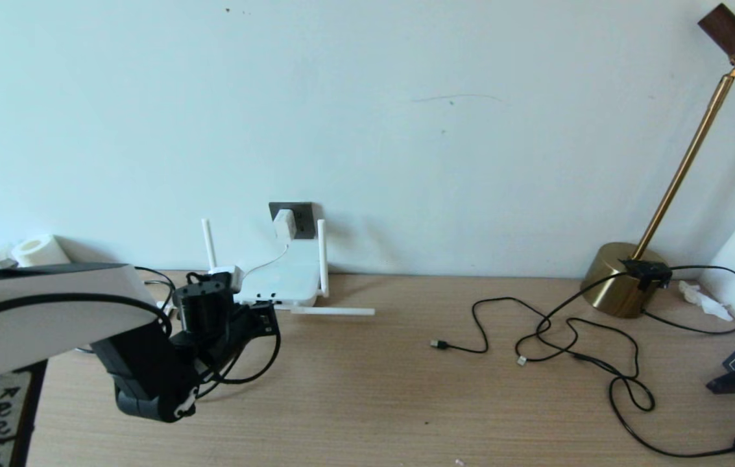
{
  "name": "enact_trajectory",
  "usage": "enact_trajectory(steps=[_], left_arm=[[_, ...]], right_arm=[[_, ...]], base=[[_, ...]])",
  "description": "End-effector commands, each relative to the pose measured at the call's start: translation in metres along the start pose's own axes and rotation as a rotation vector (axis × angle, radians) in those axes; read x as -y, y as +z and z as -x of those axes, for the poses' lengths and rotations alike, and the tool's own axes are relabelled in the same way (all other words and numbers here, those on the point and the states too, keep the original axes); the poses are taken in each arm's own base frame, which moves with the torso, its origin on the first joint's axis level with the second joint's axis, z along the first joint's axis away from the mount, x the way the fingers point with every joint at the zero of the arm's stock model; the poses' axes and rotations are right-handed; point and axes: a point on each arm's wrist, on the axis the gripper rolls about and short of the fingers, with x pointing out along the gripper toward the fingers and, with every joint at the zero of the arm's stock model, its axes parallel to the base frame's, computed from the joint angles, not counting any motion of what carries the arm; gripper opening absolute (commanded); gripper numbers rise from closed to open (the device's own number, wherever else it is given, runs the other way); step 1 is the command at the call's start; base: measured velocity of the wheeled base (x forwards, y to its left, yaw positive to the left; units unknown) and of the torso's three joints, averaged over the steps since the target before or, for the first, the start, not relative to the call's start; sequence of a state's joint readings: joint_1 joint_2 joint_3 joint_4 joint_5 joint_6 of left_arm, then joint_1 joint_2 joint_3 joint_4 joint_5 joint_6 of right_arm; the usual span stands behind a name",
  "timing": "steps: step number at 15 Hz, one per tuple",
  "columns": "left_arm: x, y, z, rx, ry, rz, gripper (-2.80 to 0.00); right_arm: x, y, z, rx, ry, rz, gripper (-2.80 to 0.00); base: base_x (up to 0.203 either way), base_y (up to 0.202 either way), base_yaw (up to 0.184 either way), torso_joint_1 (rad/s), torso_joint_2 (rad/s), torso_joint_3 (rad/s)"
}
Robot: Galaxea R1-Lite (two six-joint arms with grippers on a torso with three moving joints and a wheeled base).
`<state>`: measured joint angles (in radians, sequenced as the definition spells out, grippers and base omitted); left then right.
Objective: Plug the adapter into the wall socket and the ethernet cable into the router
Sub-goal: Align cable and router interface
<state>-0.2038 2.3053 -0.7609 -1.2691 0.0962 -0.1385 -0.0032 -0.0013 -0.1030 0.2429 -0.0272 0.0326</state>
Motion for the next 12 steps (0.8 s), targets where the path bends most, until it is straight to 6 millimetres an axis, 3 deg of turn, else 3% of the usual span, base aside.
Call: enact_trajectory(steps=[1,12], left_arm=[[-0.0001,-0.0014,-0.0004,0.001,0.0,0.001,-2.8],[-0.0011,-0.0071,0.0014,-0.02,0.003,0.0,-2.8]], right_arm=[[0.0,-0.0001,-0.0001,-0.003,0.0,0.0,0.0],[0.0,-0.0003,-0.0001,-0.004,0.0,-0.001,0.0]], base=[[0.0,0.0,0.0,0.0,0.0,0.0],[0.0,0.0,0.0,0.0,0.0,0.0]])
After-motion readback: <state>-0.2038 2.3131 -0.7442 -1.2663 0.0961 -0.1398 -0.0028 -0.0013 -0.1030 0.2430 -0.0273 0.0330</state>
